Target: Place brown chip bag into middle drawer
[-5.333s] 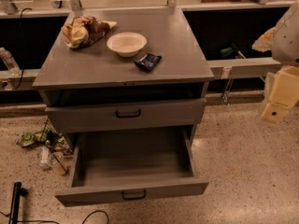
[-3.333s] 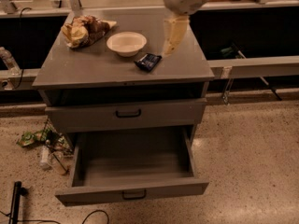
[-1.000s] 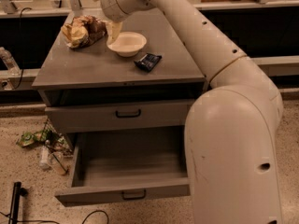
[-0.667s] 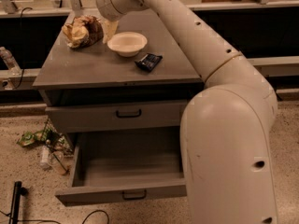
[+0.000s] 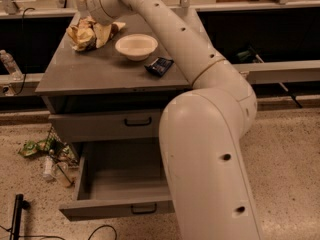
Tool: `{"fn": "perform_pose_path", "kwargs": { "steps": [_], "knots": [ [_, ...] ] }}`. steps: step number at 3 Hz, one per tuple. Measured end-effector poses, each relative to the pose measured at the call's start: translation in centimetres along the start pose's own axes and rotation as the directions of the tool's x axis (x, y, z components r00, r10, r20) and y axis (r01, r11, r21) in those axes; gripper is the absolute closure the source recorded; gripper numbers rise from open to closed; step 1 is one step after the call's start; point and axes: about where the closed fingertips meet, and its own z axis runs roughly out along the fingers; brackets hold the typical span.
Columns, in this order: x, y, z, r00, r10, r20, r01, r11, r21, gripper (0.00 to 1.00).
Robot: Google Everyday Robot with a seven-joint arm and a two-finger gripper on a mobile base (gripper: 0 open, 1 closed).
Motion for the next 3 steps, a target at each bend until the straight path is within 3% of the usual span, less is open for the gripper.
{"fn": "perform_pose_path", "kwargs": {
  "steps": [1,3],
  "knots": [
    [0.5,0.7,2.5,0.999,0.032,0.013,-0.031,0.9994,-0.012,0.0],
    [2.0,2.5,5.1,0.997,0.073,0.01,-0.072,0.9956,-0.06,0.41]
  ]
}}
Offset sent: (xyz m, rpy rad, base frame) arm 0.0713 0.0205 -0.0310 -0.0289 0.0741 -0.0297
